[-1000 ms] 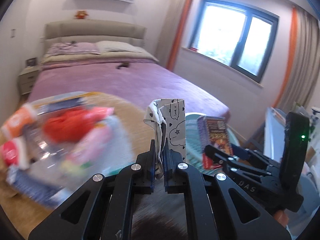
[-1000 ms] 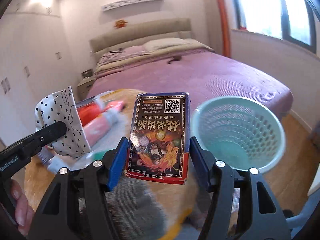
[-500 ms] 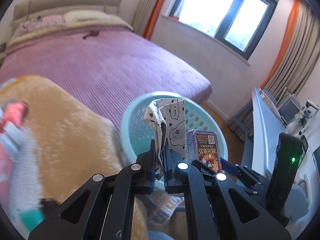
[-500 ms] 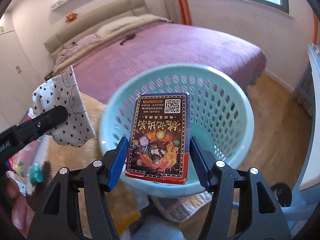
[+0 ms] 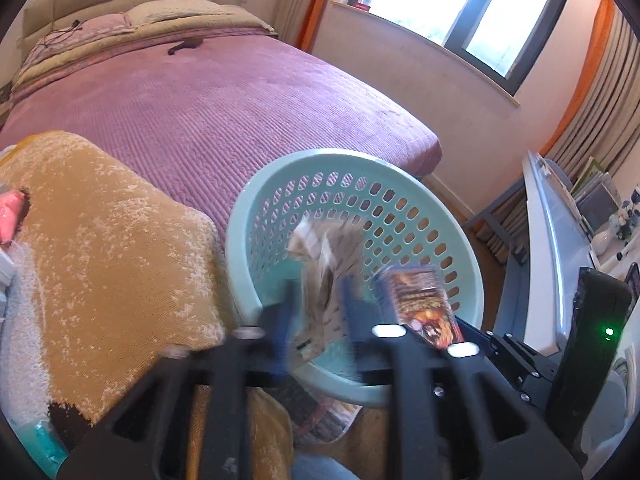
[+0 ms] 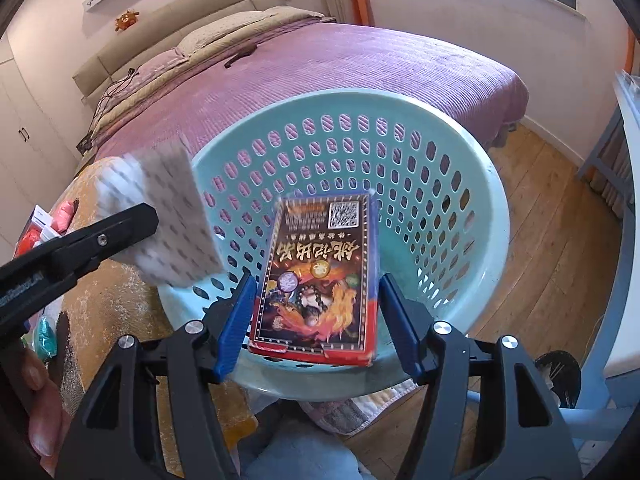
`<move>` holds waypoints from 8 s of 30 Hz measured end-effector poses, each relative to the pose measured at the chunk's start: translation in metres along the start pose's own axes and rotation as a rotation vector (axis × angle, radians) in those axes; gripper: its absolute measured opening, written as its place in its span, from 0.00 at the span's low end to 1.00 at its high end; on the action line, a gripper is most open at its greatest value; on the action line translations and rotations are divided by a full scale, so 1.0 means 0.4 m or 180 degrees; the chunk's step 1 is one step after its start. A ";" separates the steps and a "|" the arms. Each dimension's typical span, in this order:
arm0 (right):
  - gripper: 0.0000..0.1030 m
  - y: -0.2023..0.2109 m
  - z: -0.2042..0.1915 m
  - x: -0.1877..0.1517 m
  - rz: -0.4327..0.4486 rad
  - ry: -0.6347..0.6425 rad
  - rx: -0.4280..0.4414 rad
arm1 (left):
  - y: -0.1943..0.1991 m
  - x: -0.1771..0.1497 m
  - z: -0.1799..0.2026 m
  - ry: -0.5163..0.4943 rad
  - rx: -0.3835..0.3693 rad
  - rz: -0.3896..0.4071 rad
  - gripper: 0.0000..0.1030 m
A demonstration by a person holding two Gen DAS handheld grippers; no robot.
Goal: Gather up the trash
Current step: 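Carry both items over the teal basket and open both tools to drop them, then return both tools to the rug and reach for the cardboard box and milk carton, then grasp the brown cardboard box with the left tool while the right tool grasps the white milk carton, then carry both items over the teal basket and open both tools to drop them, then return to the rug and grasp the clear plastic bottle with the left tool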
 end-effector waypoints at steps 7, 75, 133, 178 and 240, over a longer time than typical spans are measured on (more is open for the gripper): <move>0.61 0.022 -0.003 0.009 0.0108 -0.0009 0.0046 | 0.117 0.010 0.018 -0.0084 -0.0136 0.0326 0.55; 0.43 0.263 -0.882 -0.377 -0.0268 0.1868 0.2260 | 0.840 -0.366 -0.850 0.2175 0.2172 0.0786 0.47; 0.62 0.314 -0.636 -0.344 -0.0061 0.1527 0.1837 | 0.844 -0.435 -0.681 0.1188 0.1573 0.0659 0.05; 0.49 0.365 -0.347 -0.050 0.0884 0.1101 0.1084 | 0.600 -0.066 -0.184 -0.0034 0.0750 0.0899 0.05; 0.54 0.223 -0.611 -0.080 0.0484 0.1131 0.1366 | 0.672 -0.109 -0.600 0.0975 0.1649 0.0795 0.74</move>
Point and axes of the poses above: each gripper's, at about its wrist camera, not at the fingertips, and y roughly against the way its jaws point, z to its right, x to its top, the point moved 4 cm from there along -y, roughly the way its jaws point, and after that the axes turned 8 degrees about z, right-handed, at the moved point
